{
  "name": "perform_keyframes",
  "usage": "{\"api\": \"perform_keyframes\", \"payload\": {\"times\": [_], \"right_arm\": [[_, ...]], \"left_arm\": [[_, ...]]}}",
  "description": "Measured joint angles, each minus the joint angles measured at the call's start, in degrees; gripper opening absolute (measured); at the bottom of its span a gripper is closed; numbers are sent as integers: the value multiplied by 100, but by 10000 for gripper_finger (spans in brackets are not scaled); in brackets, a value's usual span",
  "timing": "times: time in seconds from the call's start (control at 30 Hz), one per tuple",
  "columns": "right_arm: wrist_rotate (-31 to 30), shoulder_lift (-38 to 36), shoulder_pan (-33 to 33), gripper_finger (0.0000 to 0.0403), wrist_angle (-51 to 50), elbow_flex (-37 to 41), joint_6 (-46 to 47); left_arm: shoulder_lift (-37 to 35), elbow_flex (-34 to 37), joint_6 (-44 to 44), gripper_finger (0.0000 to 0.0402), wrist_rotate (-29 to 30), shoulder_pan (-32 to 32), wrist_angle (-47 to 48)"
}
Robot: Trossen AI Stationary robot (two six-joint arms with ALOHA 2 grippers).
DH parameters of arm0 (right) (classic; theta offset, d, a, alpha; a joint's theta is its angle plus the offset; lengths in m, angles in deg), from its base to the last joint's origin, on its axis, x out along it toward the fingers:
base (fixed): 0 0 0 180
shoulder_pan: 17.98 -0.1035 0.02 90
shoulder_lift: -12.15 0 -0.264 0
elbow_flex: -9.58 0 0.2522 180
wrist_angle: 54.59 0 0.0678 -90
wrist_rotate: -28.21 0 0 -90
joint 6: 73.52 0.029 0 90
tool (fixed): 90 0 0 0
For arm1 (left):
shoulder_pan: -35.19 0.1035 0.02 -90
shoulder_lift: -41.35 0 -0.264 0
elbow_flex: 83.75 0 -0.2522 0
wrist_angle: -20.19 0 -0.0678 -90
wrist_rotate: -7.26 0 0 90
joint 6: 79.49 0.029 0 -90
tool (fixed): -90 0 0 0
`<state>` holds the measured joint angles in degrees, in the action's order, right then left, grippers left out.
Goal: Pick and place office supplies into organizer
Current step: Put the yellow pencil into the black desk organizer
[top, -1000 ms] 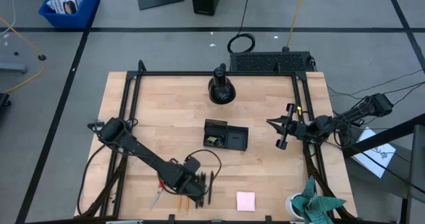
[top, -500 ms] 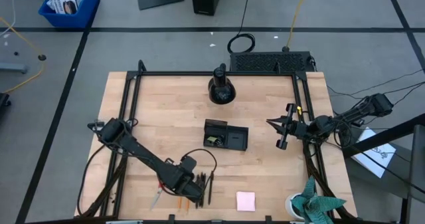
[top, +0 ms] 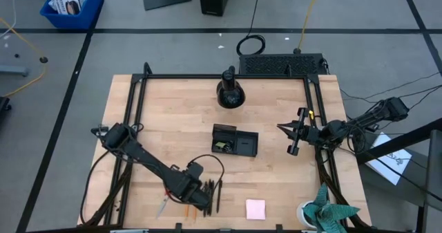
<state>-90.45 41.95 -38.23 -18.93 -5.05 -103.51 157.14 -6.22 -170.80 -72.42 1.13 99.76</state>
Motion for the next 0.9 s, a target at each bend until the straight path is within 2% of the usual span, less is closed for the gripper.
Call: {"api": "perform_keyframes", "payload": {"times": [0.23, 0.37, 0.5, 0.7, 0.9], "right_arm": [[0, 0, 1, 9, -2, 0, 55], [-1, 0, 0, 9, -2, 0, 83], [0, 2, 0, 9, -4, 0, 83], [0, 0, 1, 9, -4, 0, 85], [0, 1, 0, 9, -4, -1, 102]], "left_arm": [[2, 38, -79, 141, 71, -111, -23], [2, 326, -387, 144, 4, -165, -130], [18, 729, -540, 165, -139, -172, -686], [19, 905, -595, 201, -222, -165, -901], [15, 907, -625, 207, -177, -163, -912]]}}
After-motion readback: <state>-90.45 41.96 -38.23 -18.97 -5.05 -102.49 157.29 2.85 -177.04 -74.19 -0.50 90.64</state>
